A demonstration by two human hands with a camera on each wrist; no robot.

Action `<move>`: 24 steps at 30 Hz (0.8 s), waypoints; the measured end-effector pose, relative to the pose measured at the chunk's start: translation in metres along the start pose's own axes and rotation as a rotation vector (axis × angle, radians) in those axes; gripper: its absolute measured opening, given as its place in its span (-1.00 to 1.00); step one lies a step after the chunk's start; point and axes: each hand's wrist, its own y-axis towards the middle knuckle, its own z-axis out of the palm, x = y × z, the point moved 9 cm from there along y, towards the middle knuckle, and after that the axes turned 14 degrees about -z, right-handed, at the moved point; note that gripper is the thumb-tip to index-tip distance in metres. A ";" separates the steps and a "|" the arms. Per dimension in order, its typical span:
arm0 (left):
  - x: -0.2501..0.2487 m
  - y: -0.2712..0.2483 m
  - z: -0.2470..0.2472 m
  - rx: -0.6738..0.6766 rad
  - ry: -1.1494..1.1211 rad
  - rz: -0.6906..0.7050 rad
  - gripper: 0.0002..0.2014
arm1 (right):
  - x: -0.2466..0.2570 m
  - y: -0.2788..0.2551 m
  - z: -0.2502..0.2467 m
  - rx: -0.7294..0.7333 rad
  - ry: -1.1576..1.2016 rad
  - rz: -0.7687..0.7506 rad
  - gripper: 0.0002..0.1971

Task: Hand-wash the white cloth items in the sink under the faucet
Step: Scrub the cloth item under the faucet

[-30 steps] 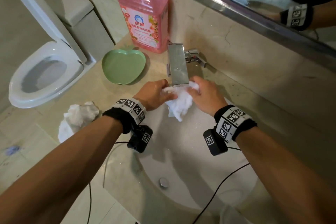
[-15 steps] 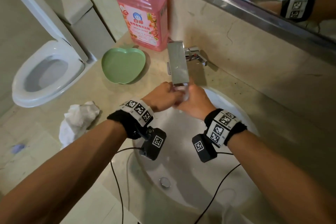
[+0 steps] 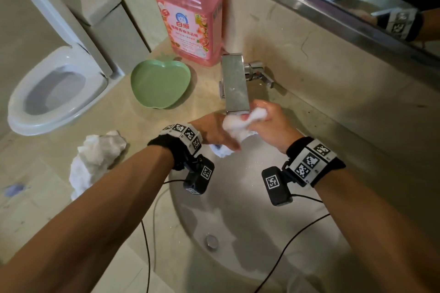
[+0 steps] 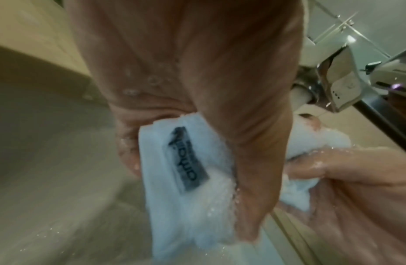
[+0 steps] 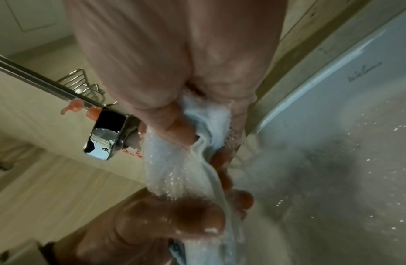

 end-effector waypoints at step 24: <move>-0.014 0.022 -0.011 -0.464 0.407 -0.094 -0.60 | -0.010 0.015 0.033 0.391 -1.051 -0.243 -0.75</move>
